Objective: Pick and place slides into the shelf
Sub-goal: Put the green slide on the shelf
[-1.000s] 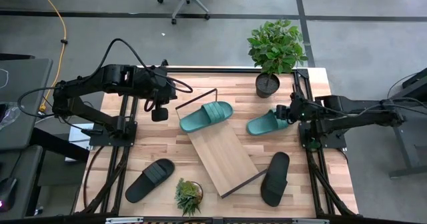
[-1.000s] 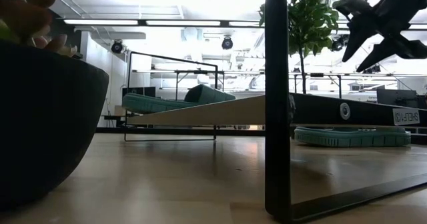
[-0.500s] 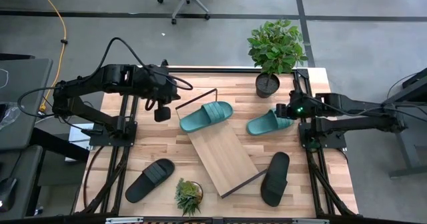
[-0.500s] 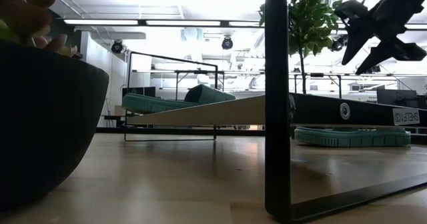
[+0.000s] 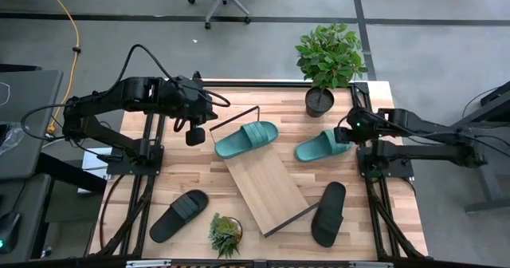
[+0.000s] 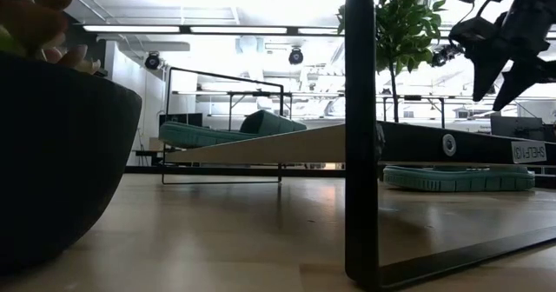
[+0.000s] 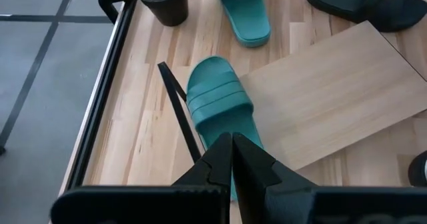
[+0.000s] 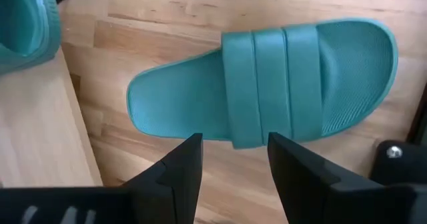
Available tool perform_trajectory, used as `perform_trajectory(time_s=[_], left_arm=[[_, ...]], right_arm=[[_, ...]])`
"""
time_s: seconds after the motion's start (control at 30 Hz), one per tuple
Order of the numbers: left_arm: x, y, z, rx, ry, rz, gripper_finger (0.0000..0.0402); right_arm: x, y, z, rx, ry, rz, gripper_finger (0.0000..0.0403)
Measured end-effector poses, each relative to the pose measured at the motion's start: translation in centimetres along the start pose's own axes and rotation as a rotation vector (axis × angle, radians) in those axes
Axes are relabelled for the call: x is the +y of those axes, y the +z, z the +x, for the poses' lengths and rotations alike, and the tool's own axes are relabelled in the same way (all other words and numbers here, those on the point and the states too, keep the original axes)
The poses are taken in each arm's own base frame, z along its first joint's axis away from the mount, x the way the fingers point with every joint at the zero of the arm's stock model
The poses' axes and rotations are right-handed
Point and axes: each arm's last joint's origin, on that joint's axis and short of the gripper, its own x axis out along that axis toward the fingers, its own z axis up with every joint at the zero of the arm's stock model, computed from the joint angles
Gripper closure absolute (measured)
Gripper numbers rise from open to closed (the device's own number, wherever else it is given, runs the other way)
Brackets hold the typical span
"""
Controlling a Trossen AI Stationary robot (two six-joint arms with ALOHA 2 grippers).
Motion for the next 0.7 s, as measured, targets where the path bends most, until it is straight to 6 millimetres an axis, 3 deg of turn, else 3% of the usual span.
perform_trajectory(time_s=[0.7], left_arm=[[0.0, 0.0, 0.0, 0.001, 0.002, -0.027, 0.0399]], right_arm=[[-2.9, 3.9, -0.5, -0.028, 0.101, -0.078, 0.0242]])
